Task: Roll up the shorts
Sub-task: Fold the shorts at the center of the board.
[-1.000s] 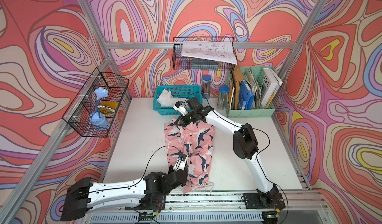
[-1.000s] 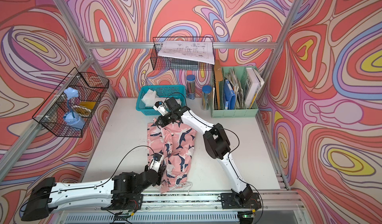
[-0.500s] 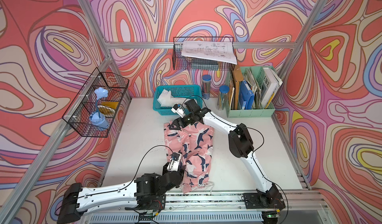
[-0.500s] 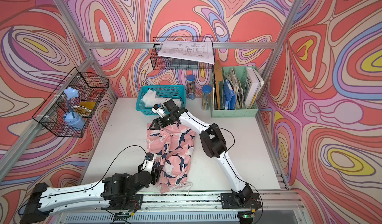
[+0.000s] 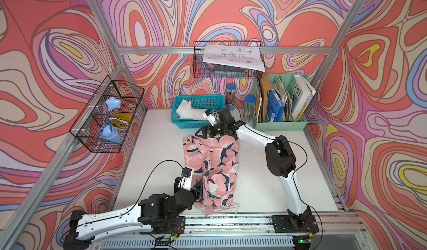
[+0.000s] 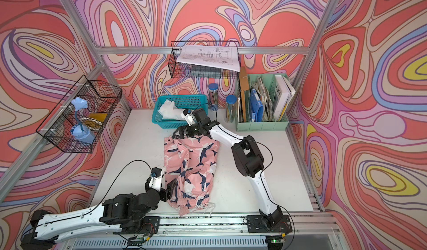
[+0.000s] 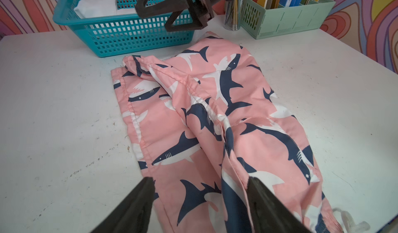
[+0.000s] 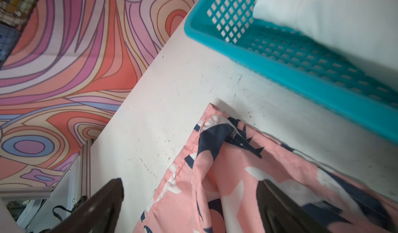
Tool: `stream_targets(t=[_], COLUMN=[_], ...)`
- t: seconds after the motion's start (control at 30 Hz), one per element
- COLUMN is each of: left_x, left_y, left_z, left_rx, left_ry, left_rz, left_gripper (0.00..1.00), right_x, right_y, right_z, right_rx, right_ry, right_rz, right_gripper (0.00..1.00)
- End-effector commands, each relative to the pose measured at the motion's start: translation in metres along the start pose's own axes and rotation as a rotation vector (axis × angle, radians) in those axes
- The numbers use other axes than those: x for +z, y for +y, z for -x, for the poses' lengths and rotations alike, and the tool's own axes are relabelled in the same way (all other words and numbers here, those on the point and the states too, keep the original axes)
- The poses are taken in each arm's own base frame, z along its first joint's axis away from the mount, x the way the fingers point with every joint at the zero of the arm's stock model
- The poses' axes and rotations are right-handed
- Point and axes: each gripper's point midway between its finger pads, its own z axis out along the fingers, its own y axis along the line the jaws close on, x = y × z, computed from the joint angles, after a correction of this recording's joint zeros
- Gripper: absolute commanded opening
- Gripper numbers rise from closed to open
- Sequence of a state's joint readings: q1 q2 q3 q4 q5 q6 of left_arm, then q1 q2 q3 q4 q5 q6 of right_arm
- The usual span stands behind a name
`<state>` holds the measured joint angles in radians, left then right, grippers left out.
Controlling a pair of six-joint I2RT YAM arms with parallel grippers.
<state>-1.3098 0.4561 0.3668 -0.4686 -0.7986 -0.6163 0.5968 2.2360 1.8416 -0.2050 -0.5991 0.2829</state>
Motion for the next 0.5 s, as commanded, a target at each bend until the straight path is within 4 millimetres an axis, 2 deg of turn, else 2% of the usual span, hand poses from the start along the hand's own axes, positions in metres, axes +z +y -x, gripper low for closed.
stream_targets(t=[0.0, 0.07, 0.13, 0.2, 0.23, 0.27, 0.3, 0.33, 0.37, 0.47], left_x=[-0.004, -0.003, 0.001, 0.007, 0.010, 0.015, 0.021, 0.026, 0.031, 0.048], left_y=[0.004, -0.002, -0.013, -0.030, -0.036, -0.043, -0.049, -0.054, -0.061, -0.074], left_z=[0.024, 0.035, 0.045, 0.055, 0.058, 0.060, 0.063, 0.062, 0.071, 0.078], left_rx=[0.085, 0.130, 0.185, 0.234, 0.250, 0.270, 0.280, 0.285, 0.269, 0.241], left_ry=[-0.083, -0.109, -0.120, -0.126, -0.126, -0.124, -0.120, -0.108, -0.109, -0.092], left_rz=[0.042, 0.049, 0.046, 0.025, 0.019, 0.014, 0.008, -0.004, -0.027, -0.086], left_gripper=[0.83, 0.86, 0.85, 0.68, 0.56, 0.29, 0.05, 0.00, 0.00, 0.00], right_x=[-0.045, -0.060, -0.073, -0.079, -0.080, -0.082, -0.082, -0.082, -0.082, -0.083], right_y=[0.008, -0.002, -0.012, -0.019, -0.022, -0.024, -0.026, -0.027, -0.027, -0.032], right_z=[0.047, 0.044, 0.034, 0.020, 0.014, 0.007, -0.001, -0.008, -0.015, -0.037], right_rx=[-0.038, -0.013, 0.013, 0.035, 0.043, 0.049, 0.059, 0.064, 0.073, 0.108], right_ry=[-0.174, -0.185, -0.178, -0.161, -0.152, -0.140, -0.125, -0.113, -0.099, -0.062], right_rz=[-0.054, -0.106, -0.142, -0.167, -0.182, -0.194, -0.200, -0.198, -0.197, -0.207], right_gripper=[0.98, 0.93, 0.73, 0.39, 0.19, 0.00, 0.00, 0.00, 0.00, 0.00])
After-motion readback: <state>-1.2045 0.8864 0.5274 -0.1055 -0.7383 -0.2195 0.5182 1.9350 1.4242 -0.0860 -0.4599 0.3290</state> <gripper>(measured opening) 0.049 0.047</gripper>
